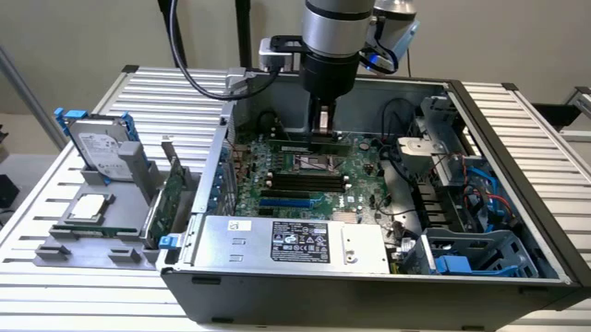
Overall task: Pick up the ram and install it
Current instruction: 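Insert the ram into the slot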
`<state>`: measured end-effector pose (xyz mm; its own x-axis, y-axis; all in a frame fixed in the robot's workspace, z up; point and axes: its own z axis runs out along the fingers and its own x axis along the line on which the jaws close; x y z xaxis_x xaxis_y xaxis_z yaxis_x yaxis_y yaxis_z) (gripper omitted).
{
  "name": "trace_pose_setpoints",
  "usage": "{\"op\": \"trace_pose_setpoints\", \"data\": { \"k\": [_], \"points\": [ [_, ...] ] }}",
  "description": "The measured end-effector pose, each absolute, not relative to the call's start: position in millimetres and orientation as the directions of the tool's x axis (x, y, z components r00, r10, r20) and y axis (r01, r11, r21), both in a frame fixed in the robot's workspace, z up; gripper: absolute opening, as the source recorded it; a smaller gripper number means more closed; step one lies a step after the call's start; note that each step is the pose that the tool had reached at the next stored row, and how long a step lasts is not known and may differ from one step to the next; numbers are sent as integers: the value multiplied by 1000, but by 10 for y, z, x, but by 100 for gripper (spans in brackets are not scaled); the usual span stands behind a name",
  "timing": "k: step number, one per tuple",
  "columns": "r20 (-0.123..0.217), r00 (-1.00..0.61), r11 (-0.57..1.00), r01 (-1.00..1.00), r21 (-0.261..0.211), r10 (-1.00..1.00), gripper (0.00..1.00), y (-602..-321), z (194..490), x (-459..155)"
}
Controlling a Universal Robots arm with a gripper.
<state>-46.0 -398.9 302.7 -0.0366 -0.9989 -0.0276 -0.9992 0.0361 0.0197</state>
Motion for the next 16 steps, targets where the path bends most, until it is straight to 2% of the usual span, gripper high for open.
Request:
{"op": "trace_pose_setpoints", "data": {
  "k": [16],
  "points": [
    [-28, -37, 36, -999, 20, -999, 0, -3978, 2664, -441]
  ]
}}
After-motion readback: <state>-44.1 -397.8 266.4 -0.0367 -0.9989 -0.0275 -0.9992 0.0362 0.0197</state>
